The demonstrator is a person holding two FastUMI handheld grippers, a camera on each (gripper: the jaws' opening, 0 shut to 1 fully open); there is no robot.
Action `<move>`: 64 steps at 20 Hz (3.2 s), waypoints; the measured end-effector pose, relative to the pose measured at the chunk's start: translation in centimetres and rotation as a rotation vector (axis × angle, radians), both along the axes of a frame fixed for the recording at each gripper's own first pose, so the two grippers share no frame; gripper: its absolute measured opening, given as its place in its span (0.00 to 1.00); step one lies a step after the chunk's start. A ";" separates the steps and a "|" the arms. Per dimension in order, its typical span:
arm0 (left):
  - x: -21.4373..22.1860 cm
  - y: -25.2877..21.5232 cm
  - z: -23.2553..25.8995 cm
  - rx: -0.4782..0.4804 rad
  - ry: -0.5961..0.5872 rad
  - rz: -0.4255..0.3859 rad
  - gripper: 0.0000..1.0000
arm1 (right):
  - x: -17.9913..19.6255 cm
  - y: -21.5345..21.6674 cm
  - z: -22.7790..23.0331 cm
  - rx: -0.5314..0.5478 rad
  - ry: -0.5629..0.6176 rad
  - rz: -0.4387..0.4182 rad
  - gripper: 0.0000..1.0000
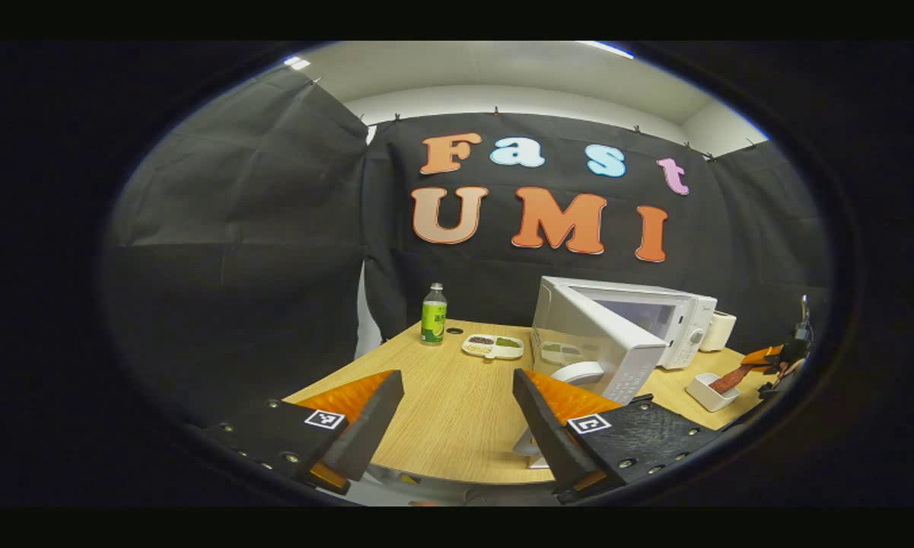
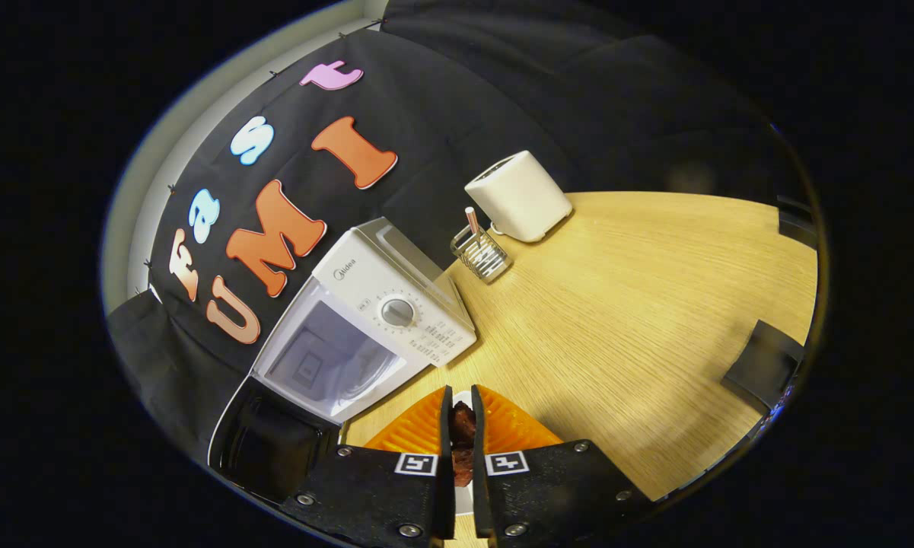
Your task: Open the microwave oven with the left hand, put the food in, and close the microwave oven.
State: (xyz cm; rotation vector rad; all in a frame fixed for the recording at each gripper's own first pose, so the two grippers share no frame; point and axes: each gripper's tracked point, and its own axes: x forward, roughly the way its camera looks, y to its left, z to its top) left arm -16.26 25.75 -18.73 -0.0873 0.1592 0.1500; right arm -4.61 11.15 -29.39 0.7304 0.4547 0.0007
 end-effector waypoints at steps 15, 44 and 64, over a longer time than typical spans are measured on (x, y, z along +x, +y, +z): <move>0.5 2.0 -0.6 0.012 0.007 0.009 0.90 | 6.9 11.8 9.9 0.070 -0.195 0.077 0.08; 4.1 4.9 -2.7 -0.004 0.017 0.017 0.90 | 22.8 23.2 -1.2 -0.257 -0.082 -0.048 0.51; 5.7 2.8 -3.7 0.034 0.009 -0.015 0.55 | 9.5 11.8 13.2 -0.623 -0.304 0.204 0.95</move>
